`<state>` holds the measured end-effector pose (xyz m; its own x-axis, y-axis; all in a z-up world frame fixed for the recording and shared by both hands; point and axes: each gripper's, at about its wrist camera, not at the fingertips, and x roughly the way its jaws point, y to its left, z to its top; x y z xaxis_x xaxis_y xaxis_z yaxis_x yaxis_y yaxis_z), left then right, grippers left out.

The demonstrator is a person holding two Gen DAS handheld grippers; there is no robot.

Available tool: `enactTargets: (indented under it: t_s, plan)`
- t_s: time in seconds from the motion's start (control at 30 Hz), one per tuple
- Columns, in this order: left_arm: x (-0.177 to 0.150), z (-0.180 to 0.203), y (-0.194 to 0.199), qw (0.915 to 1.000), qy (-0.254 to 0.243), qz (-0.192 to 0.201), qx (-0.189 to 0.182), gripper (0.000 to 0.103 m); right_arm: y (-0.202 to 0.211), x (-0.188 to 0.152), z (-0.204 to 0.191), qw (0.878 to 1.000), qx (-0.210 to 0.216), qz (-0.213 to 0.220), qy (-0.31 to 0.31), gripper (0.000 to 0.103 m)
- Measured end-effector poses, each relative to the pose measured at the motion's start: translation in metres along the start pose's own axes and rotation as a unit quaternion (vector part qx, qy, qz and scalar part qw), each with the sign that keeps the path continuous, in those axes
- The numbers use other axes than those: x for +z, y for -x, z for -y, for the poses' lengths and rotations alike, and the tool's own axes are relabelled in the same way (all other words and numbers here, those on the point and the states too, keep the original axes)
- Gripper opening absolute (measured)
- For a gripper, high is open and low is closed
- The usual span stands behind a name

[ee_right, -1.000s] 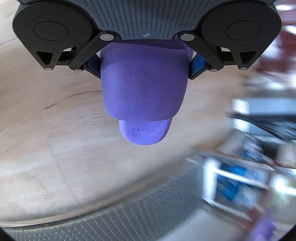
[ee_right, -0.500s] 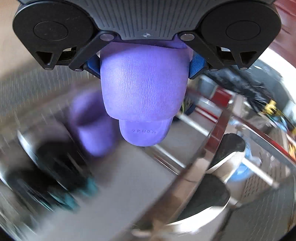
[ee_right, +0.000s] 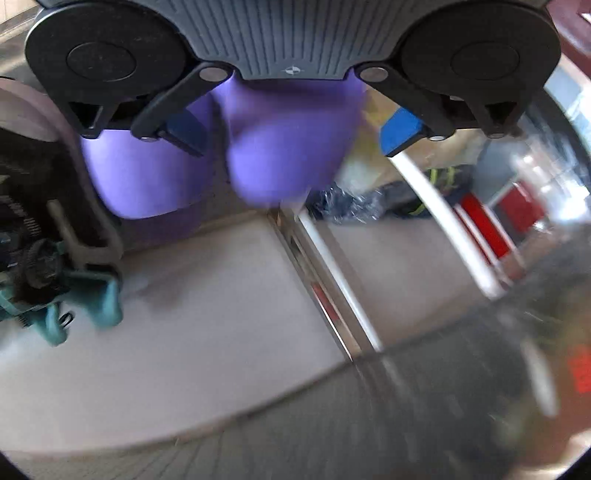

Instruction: Organize scattered shoes

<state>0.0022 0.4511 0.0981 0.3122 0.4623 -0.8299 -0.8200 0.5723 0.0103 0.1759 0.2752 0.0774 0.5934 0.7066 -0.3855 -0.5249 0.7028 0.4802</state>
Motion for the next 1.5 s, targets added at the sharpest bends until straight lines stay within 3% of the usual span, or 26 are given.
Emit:
enactTargets:
  t_s: [0.03, 0.07, 0.1, 0.13, 0.17, 0.23, 0.33, 0.5, 0.6, 0.7, 0.83, 1.07, 1.13, 1.27, 1.4, 1.43, 1.5]
  plan:
    - [-0.002, 0.002, 0.001, 1.0, -0.004, 0.001, -0.002, 0.097, 0.016, -0.002, 0.003, 1.0, 0.014, -0.002, 0.002, 0.102]
    - [-0.003, 0.004, 0.002, 1.0, -0.008, 0.001, -0.003, 0.097, 0.027, -0.003, 0.005, 1.0, 0.025, -0.004, 0.004, 0.093]
    - [-0.004, 0.006, 0.003, 0.9999, -0.01, 0.001, -0.003, 0.097, 0.03, -0.005, 0.004, 0.999, 0.029, -0.013, 0.018, 0.079]
    - [-0.005, 0.007, 0.003, 0.9999, -0.011, 0.001, -0.003, 0.097, 0.036, -0.011, -0.001, 0.996, 0.039, -0.041, 0.064, 0.047]
    - [-0.006, 0.009, 0.004, 0.9999, -0.012, 0.002, -0.004, 0.097, 0.04, -0.017, -0.006, 0.992, 0.046, -0.063, 0.103, 0.036]
    - [-0.007, 0.013, 0.006, 0.9999, -0.015, 0.003, -0.007, 0.097, 0.04, -0.031, -0.02, 0.98, 0.049, -0.084, 0.172, 0.035]
    - [-0.008, 0.018, 0.007, 0.9998, -0.02, 0.005, -0.008, 0.097, 0.027, -0.037, -0.039, 0.974, 0.054, -0.089, 0.201, 0.034]
    - [-0.006, 0.021, 0.004, 0.9998, -0.022, 0.003, -0.002, 0.097, -0.035, -0.043, -0.055, 0.976, 0.028, -0.156, 0.15, 0.035]
    - [-0.006, 0.025, 0.003, 0.9995, -0.03, 0.0, -0.002, 0.097, -0.031, -0.043, -0.056, 0.979, 0.039, -0.154, 0.127, 0.039]
    - [-0.01, 0.032, 0.001, 0.9986, -0.051, -0.011, -0.008, 0.097, -0.013, -0.034, -0.058, 0.98, 0.02, -0.133, 0.147, 0.039]
    - [-0.018, 0.046, 0.005, 0.9964, -0.081, -0.013, -0.022, 0.097, 0.001, -0.021, -0.051, 0.975, -0.07, -0.106, 0.181, 0.039]
    - [-0.026, 0.069, 0.008, 0.9931, -0.113, -0.011, -0.027, 0.097, -0.028, -0.017, -0.025, 0.966, -0.117, -0.172, 0.154, 0.034]
    - [-0.027, 0.073, 0.008, 0.9925, -0.118, -0.012, -0.032, 0.097, -0.021, -0.009, -0.032, 0.971, -0.108, -0.157, 0.146, 0.034]
    - [-0.029, 0.08, 0.011, 0.9918, -0.122, -0.01, -0.038, 0.097, -0.009, -0.002, -0.057, 0.968, -0.087, -0.098, 0.214, 0.034]
    - [-0.03, 0.082, 0.01, 0.9913, -0.125, -0.016, -0.04, 0.097, -0.027, 0.011, -0.05, 0.969, -0.094, -0.114, 0.197, 0.034]
    - [-0.03, 0.082, 0.01, 0.9913, -0.124, -0.017, -0.041, 0.097, -0.029, 0.01, -0.038, 0.969, -0.1, -0.124, 0.192, 0.032]
    - [-0.031, 0.082, 0.01, 0.9912, -0.124, -0.017, -0.043, 0.097, -0.032, 0.009, -0.016, 0.966, -0.114, -0.142, 0.184, 0.012]
